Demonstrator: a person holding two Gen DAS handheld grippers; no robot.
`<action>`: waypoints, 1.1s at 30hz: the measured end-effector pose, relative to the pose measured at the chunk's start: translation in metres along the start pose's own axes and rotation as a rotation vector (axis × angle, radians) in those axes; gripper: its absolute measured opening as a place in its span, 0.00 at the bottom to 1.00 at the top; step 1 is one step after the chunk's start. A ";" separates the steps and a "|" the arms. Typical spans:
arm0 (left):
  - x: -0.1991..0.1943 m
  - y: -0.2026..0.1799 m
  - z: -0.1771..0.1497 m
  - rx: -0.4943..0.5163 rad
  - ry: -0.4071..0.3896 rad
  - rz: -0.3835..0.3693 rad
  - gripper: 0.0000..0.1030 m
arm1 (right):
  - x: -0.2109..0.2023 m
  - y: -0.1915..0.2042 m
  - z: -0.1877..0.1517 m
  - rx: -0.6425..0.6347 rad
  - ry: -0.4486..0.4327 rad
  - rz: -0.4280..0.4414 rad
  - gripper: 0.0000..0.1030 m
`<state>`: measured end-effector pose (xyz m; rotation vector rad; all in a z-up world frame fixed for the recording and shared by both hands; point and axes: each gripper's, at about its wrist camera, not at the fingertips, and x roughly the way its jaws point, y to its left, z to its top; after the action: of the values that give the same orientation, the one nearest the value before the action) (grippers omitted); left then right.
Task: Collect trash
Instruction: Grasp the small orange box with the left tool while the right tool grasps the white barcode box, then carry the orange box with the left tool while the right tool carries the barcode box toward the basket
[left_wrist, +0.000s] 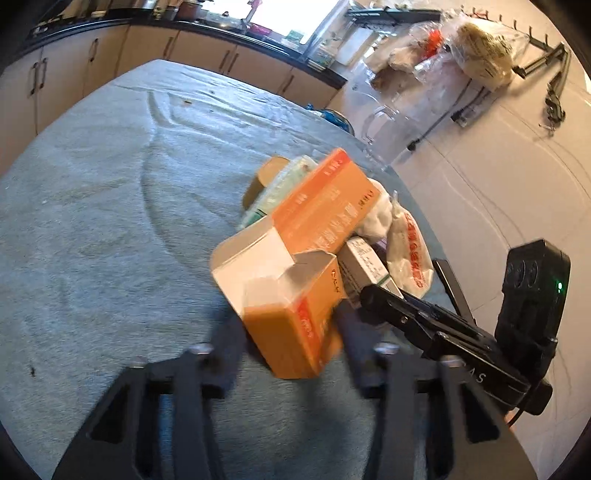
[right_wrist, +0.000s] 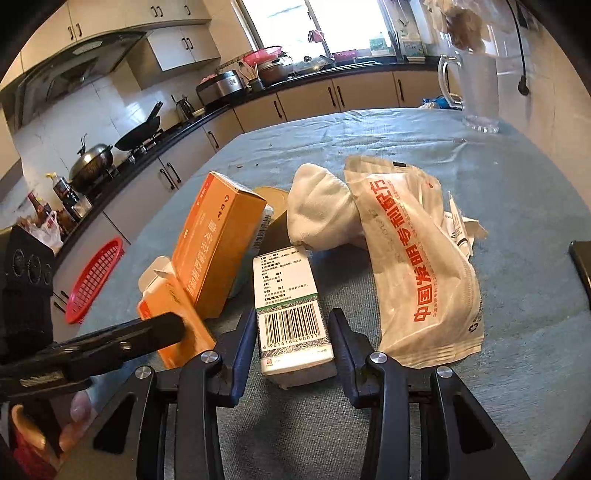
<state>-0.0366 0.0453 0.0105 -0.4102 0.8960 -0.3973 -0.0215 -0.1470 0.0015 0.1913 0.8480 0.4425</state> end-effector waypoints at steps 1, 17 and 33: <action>0.000 -0.003 0.000 0.010 -0.008 -0.001 0.34 | 0.000 0.000 0.000 0.000 -0.001 0.000 0.42; -0.034 -0.024 -0.017 0.191 -0.144 0.116 0.19 | -0.007 0.020 -0.001 -0.082 -0.044 -0.099 0.40; -0.054 -0.011 -0.027 0.201 -0.182 0.155 0.19 | -0.020 0.043 -0.026 -0.128 -0.013 -0.122 0.38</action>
<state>-0.0914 0.0575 0.0369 -0.1869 0.6980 -0.2993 -0.0661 -0.1178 0.0129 0.0241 0.8109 0.3790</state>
